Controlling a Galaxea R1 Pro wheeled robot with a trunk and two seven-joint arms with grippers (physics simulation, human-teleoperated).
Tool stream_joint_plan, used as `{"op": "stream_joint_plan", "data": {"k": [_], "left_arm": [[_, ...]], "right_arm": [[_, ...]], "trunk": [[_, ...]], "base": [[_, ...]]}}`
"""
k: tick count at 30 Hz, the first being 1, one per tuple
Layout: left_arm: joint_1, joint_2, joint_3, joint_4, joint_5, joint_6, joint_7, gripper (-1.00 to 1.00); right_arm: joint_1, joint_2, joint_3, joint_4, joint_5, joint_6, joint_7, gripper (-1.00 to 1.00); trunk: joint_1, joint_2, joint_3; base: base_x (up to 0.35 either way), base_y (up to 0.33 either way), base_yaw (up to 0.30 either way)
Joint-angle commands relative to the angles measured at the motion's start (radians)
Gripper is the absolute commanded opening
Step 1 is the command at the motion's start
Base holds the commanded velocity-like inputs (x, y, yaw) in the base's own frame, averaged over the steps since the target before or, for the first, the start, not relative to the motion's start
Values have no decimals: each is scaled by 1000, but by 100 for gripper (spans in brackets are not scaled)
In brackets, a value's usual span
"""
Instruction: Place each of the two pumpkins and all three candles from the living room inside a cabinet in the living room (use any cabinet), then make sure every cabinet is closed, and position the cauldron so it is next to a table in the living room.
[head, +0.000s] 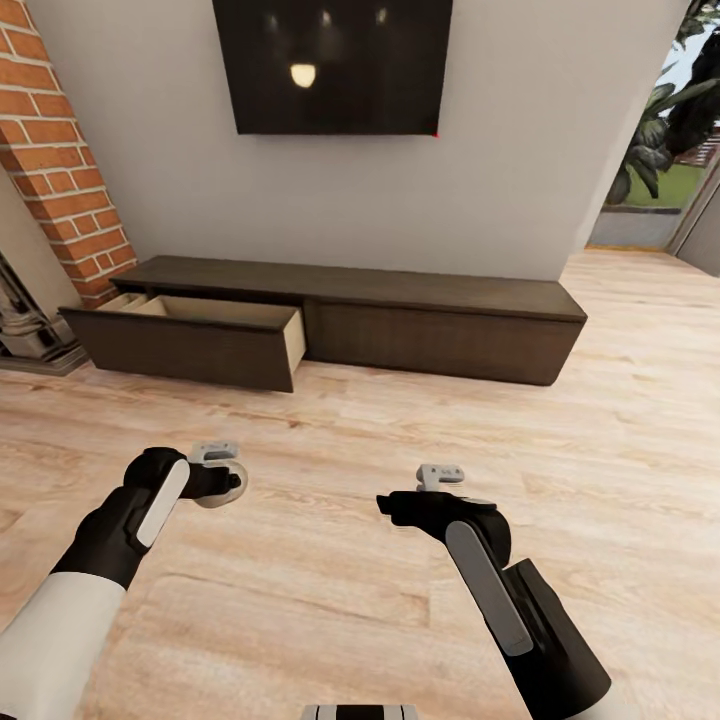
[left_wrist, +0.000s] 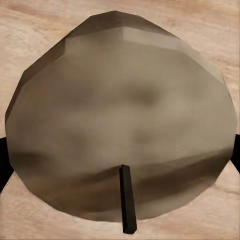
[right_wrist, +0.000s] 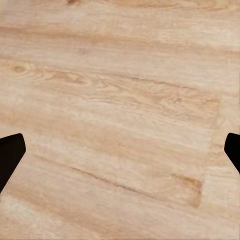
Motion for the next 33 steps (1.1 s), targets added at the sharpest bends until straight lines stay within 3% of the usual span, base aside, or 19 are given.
{"op": "stream_joint_plan", "data": {"k": [1,11,33], "left_arm": [[-1,1,-3,-1,8,2,9,-100],[-1,1,-3,0,10,2,9,-100],[-1,3,-3,0,24,2,9,-100]], "right_arm": [[-1,0,1,-1,-10,2,-10,100],[-1,2,0,-2,-9,1,-11,100],[-1,3,0,-1,-10,1,-11,100]], "trunk": [[0,0,-1],[0,0,-1],[0,0,-1]], "base": [[313,167,0],[283,210,17],[230,261,277]]}}
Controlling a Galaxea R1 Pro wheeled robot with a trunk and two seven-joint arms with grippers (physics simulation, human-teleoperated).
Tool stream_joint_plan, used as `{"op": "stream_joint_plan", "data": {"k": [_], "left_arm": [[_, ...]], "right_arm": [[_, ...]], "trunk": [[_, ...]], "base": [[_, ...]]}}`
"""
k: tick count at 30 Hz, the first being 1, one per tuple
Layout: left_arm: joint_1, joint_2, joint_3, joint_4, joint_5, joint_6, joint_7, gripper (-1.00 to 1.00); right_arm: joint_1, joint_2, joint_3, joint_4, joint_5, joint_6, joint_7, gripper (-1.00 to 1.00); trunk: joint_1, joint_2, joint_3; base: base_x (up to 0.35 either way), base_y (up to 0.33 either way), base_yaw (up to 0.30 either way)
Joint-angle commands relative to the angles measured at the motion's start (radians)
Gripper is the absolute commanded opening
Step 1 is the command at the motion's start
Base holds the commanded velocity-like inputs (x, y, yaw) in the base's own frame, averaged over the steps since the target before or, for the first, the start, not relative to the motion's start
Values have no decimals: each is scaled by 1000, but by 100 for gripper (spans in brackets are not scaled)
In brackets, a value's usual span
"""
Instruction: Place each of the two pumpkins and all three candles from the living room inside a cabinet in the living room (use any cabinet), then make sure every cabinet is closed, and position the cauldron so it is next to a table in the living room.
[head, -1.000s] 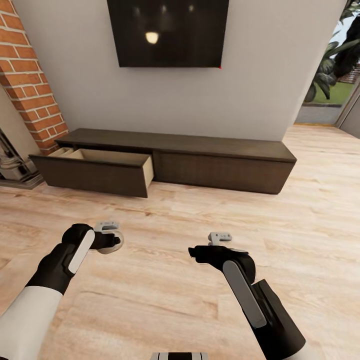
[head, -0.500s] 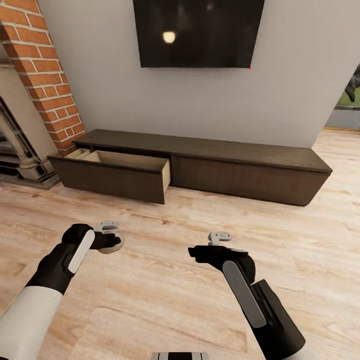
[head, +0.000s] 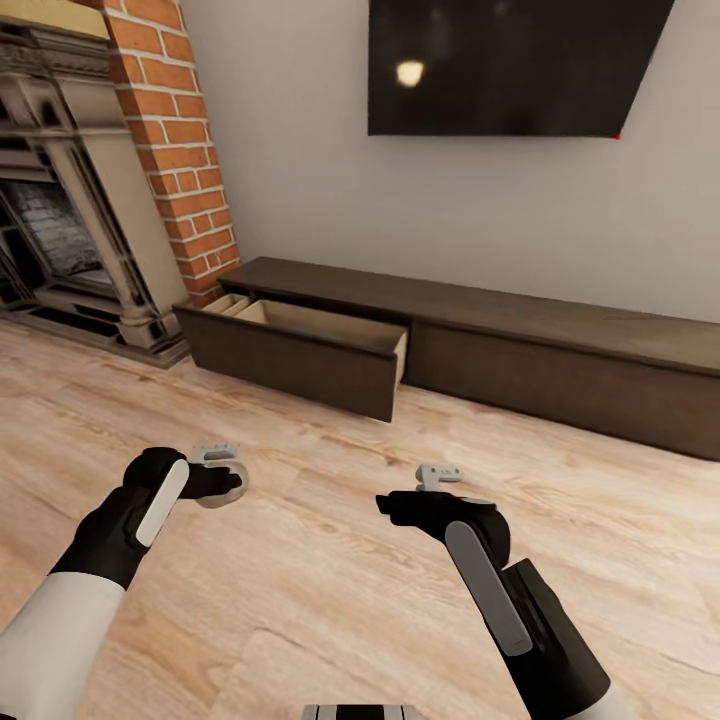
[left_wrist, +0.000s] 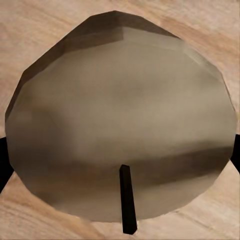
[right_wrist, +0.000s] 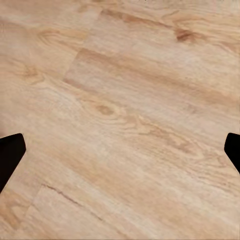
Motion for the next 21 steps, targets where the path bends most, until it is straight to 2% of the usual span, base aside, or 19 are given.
{"op": "stream_joint_plan", "data": {"k": [1,9,21], "left_arm": [[-1,1,-3,-1,9,2,9,-100],[-1,11,-3,-1,13,2,9,-100],[-1,14,-3,0,14,2,9,-100]], "right_arm": [[-1,0,1,-1,-10,2,-10,100],[-1,0,1,-1,-9,2,-10,100],[-1,-1,2,-1,-9,2,-10,100]], "trunk": [[0,0,-1],[0,0,-1],[0,0,-1]], "base": [[183,285,291],[149,299,242],[122,311,27]]}}
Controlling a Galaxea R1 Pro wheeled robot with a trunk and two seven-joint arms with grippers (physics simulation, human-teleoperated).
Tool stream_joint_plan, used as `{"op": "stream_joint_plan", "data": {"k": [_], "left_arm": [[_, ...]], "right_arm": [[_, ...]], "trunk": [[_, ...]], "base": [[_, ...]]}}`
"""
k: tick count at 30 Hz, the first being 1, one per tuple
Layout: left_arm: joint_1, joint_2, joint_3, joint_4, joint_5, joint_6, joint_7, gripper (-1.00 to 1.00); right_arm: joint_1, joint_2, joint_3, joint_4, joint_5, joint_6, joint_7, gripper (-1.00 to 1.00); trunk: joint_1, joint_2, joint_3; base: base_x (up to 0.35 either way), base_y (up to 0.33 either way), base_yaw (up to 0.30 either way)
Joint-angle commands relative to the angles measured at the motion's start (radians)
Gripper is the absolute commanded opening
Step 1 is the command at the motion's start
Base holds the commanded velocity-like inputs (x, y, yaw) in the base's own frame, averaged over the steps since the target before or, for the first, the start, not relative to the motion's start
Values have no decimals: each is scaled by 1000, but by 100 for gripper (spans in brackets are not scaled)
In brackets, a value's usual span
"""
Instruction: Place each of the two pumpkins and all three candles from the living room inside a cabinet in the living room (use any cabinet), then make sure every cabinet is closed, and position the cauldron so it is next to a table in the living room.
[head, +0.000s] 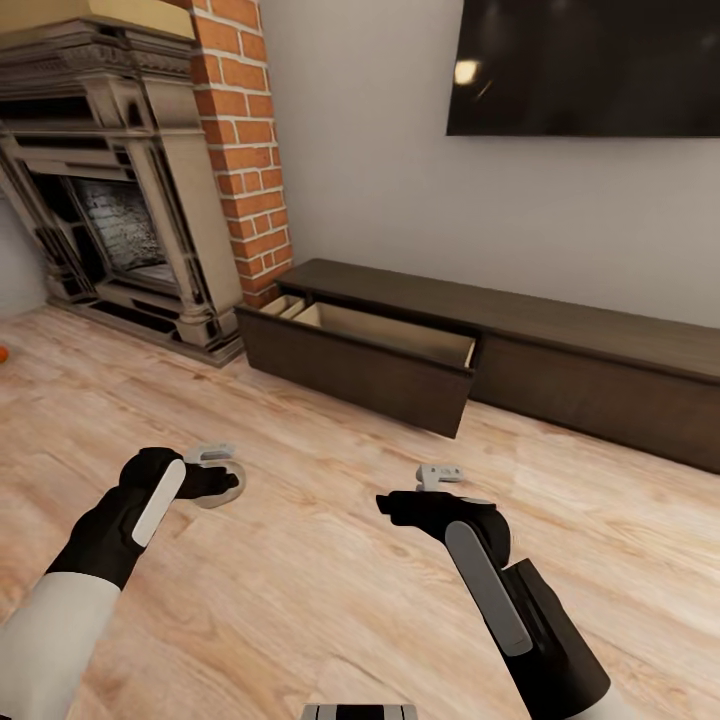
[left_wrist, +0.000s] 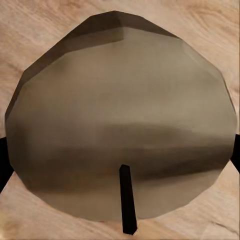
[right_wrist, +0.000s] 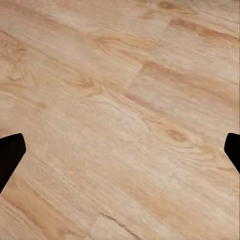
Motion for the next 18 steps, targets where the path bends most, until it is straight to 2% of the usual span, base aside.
{"op": "stream_joint_plan", "data": {"k": [1,6,11,18], "left_arm": [[0,1,-3,-1,7,2,9,-100],[0,1,-3,0,7,2,9,-100],[0,1,-3,0,7,2,9,-100],[0,1,-3,0,7,2,9,-100]], "right_arm": [[-1,0,1,-1,-9,3,-10,100],[-1,1,1,-1,-9,3,-10,100],[-1,0,37,-1,-9,3,-11,100],[-1,0,48,-1,-8,3,-12,100]], "trunk": [[0,0,-1],[0,0,-1],[0,0,-1],[0,0,-1]], "base": [[131,312,93],[138,312,219],[182,294,276],[236,261,285]]}}
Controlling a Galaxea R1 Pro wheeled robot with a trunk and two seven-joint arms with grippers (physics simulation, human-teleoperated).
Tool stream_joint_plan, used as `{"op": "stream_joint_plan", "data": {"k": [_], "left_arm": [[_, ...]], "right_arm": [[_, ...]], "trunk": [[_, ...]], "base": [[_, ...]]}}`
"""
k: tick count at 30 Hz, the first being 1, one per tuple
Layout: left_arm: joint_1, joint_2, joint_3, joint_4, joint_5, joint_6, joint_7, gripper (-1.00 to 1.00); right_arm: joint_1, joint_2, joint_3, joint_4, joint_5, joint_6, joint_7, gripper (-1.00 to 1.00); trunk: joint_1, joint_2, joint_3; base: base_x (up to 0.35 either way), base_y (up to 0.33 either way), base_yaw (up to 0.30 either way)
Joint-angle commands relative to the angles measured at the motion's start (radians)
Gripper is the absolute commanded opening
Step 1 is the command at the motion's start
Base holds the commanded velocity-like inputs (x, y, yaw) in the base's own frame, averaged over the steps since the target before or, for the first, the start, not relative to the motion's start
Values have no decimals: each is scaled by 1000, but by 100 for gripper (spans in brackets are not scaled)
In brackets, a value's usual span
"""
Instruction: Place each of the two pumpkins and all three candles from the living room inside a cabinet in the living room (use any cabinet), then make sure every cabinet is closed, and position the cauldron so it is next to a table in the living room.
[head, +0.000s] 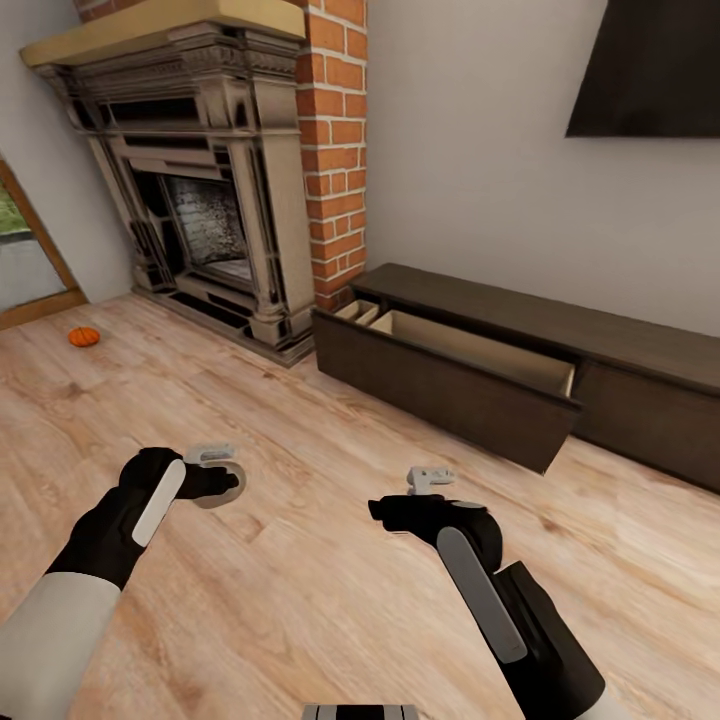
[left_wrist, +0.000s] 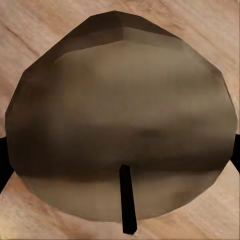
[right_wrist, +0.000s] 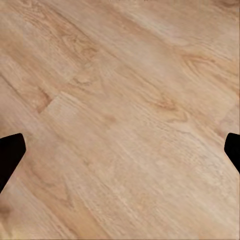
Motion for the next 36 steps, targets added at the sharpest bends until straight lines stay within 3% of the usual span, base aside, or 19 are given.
{"op": "stream_joint_plan", "data": {"k": [1,11,20,36], "left_arm": [[-1,1,-3,-1,9,2,9,-100],[-1,1,-3,18,10,2,9,-100],[-1,7,-3,25,40,2,9,-100],[-1,15,-3,27,43,2,9,-100]], "right_arm": [[-1,0,1,-1,-9,2,-10,100],[-1,-1,2,-2,-10,2,-10,100],[-1,-1,2,-2,-10,1,-9,100],[-1,-1,2,-2,-12,2,-8,100]], "trunk": [[0,0,-1],[0,0,-1],[0,0,-1],[0,0,-1]], "base": [[251,252,285],[253,251,176],[256,244,9],[298,167,-48]]}}
